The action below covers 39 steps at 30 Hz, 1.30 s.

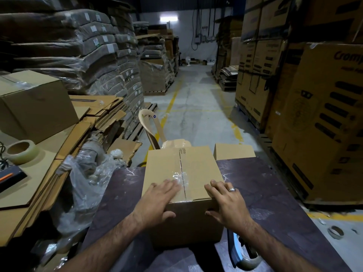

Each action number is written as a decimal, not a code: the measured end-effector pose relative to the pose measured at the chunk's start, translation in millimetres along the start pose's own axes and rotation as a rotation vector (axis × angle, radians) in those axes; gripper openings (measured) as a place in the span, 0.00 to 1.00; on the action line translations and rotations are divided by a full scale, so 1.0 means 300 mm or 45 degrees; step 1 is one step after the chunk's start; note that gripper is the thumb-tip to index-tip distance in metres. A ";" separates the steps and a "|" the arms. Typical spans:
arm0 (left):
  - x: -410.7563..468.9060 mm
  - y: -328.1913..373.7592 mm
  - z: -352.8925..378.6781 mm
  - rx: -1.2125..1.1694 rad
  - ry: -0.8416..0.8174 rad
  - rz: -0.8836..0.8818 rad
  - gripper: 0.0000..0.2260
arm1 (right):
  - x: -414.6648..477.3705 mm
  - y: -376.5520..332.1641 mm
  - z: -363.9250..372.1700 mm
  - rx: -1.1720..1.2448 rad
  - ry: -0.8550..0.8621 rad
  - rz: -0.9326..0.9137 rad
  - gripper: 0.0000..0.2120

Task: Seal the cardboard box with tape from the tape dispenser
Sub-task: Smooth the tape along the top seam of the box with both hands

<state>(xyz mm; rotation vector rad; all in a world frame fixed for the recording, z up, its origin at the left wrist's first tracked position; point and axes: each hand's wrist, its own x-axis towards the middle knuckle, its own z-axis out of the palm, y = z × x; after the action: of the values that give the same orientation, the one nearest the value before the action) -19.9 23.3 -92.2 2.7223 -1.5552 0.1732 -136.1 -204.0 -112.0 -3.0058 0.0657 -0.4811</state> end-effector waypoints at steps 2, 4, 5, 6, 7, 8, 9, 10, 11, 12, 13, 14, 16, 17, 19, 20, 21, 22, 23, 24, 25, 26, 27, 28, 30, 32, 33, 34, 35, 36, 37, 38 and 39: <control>-0.005 -0.011 0.011 0.018 -0.005 -0.100 0.39 | 0.004 -0.004 0.003 -0.037 0.029 0.016 0.39; -0.018 -0.008 0.017 0.061 0.005 -0.038 0.39 | 0.009 -0.018 0.003 -0.059 0.060 0.002 0.36; -0.025 -0.005 0.020 0.082 0.001 0.018 0.39 | 0.014 -0.029 0.002 -0.065 0.073 -0.029 0.35; -0.027 -0.008 0.029 0.105 0.061 0.080 0.39 | 0.022 -0.043 0.003 -0.073 0.078 -0.076 0.35; -0.028 -0.011 0.040 0.101 0.124 0.113 0.38 | 0.032 -0.057 0.006 -0.081 0.069 -0.129 0.35; -0.030 -0.010 0.043 0.072 0.144 0.099 0.37 | 0.046 -0.070 0.009 -0.086 0.045 -0.177 0.34; -0.028 -0.005 0.039 0.050 0.138 0.065 0.37 | 0.064 -0.082 0.010 -0.086 0.004 -0.206 0.35; -0.024 -0.001 0.039 0.051 0.143 0.032 0.38 | 0.083 -0.091 0.009 -0.094 -0.039 -0.226 0.35; -0.019 0.004 0.038 0.055 0.154 0.003 0.38 | 0.103 -0.099 0.006 -0.102 -0.088 -0.241 0.36; -0.012 0.009 0.038 0.052 0.157 -0.023 0.38 | 0.122 -0.107 0.002 -0.102 -0.150 -0.249 0.38; -0.010 0.014 0.033 0.025 0.130 -0.050 0.37 | 0.139 -0.111 -0.003 -0.102 -0.197 -0.254 0.39; -0.008 0.018 0.031 0.005 0.118 -0.057 0.36 | 0.153 -0.112 -0.009 -0.111 -0.226 -0.261 0.40; -0.010 0.014 0.031 0.003 0.138 -0.042 0.34 | 0.162 -0.110 -0.014 -0.097 -0.237 -0.278 0.40; -0.014 0.008 0.035 0.002 0.151 -0.030 0.32 | 0.155 -0.105 -0.010 -0.061 -0.223 -0.288 0.38; -0.021 -0.001 0.055 0.000 0.188 0.017 0.30 | 0.132 -0.087 0.013 0.036 -0.148 -0.317 0.32; -0.023 -0.002 0.060 -0.006 0.217 0.045 0.29 | 0.123 -0.082 0.022 0.078 -0.097 -0.320 0.29; -0.023 0.002 0.057 -0.011 0.225 0.049 0.29 | 0.121 -0.083 0.024 0.094 -0.069 -0.309 0.28; -0.020 0.005 0.053 -0.001 0.232 0.033 0.31 | 0.128 -0.089 0.021 0.084 -0.065 -0.302 0.28; -0.017 0.004 0.054 0.022 0.233 0.012 0.33 | 0.137 -0.095 0.021 0.059 -0.077 -0.295 0.29; -0.014 0.005 0.054 0.049 0.222 -0.009 0.35 | 0.144 -0.098 0.024 0.043 -0.095 -0.282 0.31; -0.015 0.006 0.055 0.051 0.212 -0.023 0.35 | 0.147 -0.099 0.026 0.042 -0.099 -0.271 0.32; -0.017 0.005 0.055 0.027 0.219 -0.018 0.34 | 0.145 -0.099 0.025 0.056 -0.087 -0.272 0.32; -0.019 0.004 0.052 -0.008 0.235 0.000 0.31 | 0.141 -0.096 0.026 0.093 -0.068 -0.279 0.30; -0.022 0.005 0.049 -0.033 0.246 0.023 0.29 | 0.135 -0.090 0.031 0.151 -0.048 -0.288 0.27; -0.029 0.004 0.043 -0.054 0.258 0.044 0.26 | 0.125 -0.082 0.034 0.243 -0.019 -0.283 0.22; -0.023 0.000 0.043 0.002 0.242 0.038 0.29 | 0.134 -0.083 0.034 0.171 -0.030 -0.322 0.25; -0.022 -0.001 0.049 0.018 0.235 0.031 0.29 | 0.135 -0.086 0.040 0.120 -0.040 -0.337 0.27; -0.021 -0.002 0.052 0.004 0.240 0.032 0.29 | 0.135 -0.088 0.044 0.110 -0.030 -0.332 0.27; -0.021 -0.002 0.052 -0.024 0.245 0.033 0.28 | 0.133 -0.089 0.045 0.127 -0.016 -0.318 0.27; -0.023 -0.001 0.050 -0.050 0.241 0.030 0.27 | 0.130 -0.091 0.046 0.162 -0.004 -0.307 0.25; -0.025 0.001 0.048 -0.077 0.236 0.019 0.26 | 0.124 -0.091 0.047 0.195 0.014 -0.301 0.23; -0.024 0.000 0.041 -0.114 0.226 0.003 0.25 | 0.119 -0.088 0.048 0.223 0.036 -0.296 0.21; -0.022 -0.001 0.034 -0.152 0.227 -0.010 0.25 | 0.116 -0.085 0.048 0.234 0.058 -0.299 0.20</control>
<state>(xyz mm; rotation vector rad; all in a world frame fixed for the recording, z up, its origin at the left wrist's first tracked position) -22.0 28.5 -103.1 2.5443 -1.4578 0.3032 -97.9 -179.3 -112.2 -2.8343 -0.3134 -0.5437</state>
